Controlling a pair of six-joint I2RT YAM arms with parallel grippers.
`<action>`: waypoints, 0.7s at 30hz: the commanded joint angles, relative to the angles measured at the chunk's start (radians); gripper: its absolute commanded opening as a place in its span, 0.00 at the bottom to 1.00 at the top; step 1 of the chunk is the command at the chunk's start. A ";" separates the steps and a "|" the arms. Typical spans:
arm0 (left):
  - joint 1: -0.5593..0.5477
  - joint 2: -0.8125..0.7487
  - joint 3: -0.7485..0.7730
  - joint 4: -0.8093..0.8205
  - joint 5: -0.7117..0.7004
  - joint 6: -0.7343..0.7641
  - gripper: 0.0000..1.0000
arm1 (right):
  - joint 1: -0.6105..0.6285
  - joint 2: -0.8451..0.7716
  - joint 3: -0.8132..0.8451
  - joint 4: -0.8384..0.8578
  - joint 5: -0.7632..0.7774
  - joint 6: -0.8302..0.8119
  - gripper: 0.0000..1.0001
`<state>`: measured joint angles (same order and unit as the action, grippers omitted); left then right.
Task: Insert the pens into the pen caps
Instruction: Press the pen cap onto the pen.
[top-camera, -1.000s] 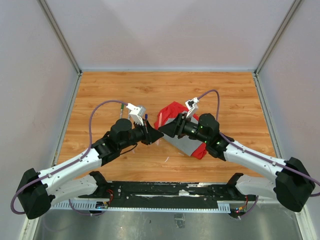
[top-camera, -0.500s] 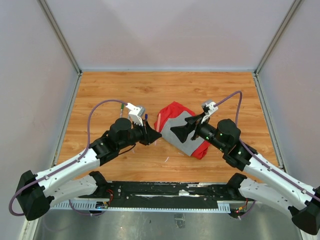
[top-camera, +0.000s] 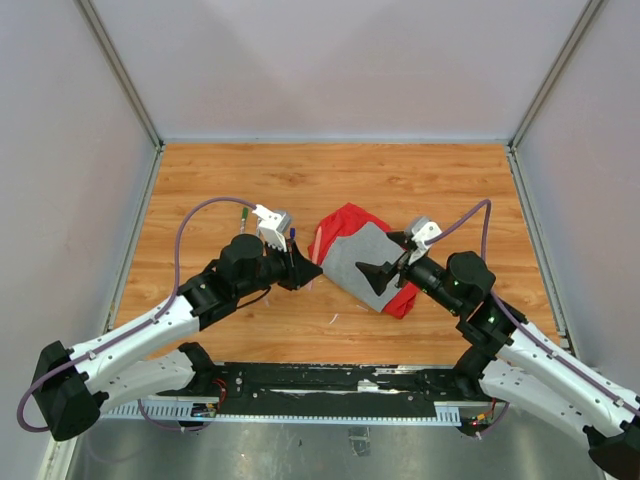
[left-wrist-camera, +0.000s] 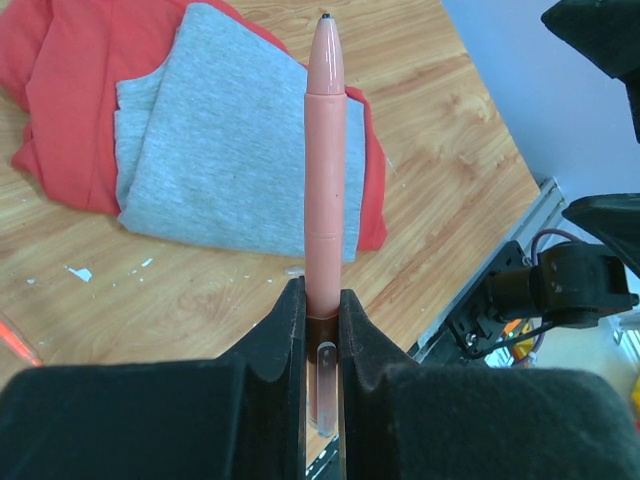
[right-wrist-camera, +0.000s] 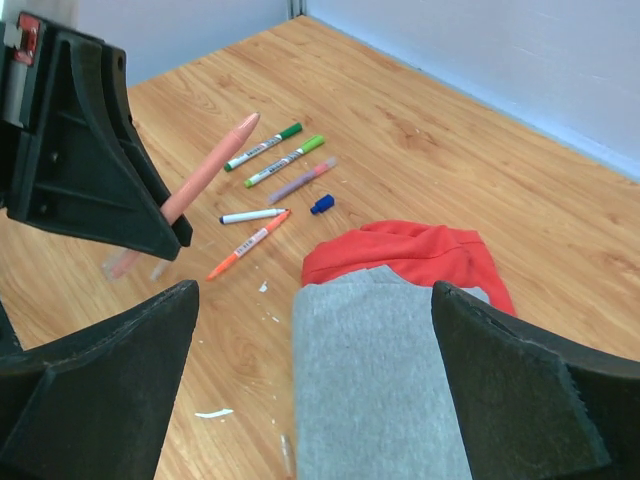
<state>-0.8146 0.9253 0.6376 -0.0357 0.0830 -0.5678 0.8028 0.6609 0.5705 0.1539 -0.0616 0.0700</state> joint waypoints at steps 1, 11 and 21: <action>-0.005 0.007 0.037 -0.001 -0.002 0.016 0.01 | 0.012 -0.014 -0.030 0.035 -0.060 -0.175 0.99; -0.005 0.021 0.063 -0.049 -0.049 0.023 0.01 | 0.196 0.077 -0.054 0.062 0.008 -0.446 0.98; -0.005 0.027 0.058 -0.047 -0.039 0.011 0.00 | 0.359 0.202 -0.113 0.276 0.124 -0.684 0.98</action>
<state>-0.8150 0.9485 0.6670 -0.0956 0.0456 -0.5610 1.1240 0.8246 0.4904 0.2852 0.0051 -0.4740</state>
